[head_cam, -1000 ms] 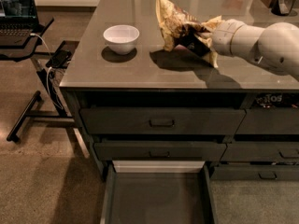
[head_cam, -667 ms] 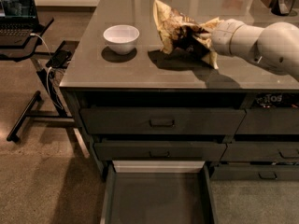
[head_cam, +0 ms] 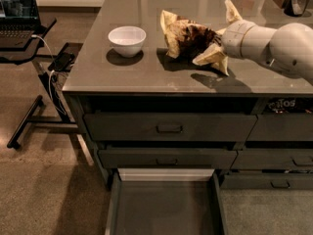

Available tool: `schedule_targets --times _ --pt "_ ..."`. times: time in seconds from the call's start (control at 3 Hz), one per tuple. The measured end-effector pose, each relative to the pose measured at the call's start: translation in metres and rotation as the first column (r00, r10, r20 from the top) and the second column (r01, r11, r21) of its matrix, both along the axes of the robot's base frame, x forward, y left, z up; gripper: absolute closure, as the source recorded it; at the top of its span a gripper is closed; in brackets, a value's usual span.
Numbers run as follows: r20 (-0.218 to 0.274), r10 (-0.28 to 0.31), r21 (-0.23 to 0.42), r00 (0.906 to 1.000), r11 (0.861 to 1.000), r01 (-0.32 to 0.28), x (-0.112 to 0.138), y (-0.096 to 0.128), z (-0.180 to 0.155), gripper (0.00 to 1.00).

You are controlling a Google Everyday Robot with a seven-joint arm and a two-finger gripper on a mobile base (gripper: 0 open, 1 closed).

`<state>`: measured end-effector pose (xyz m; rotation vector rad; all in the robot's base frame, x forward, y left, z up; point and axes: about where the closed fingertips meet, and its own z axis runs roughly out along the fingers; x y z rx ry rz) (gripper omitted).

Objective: Pick brown chip bag from bottom drawer and place on counter

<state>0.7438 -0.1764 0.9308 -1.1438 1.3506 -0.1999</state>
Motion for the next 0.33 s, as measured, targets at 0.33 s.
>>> schedule_targets --times 0.33 --pt "0.0 0.0 0.0 1.0 1.0 0.0 0.0 0.0 0.0 0.0"
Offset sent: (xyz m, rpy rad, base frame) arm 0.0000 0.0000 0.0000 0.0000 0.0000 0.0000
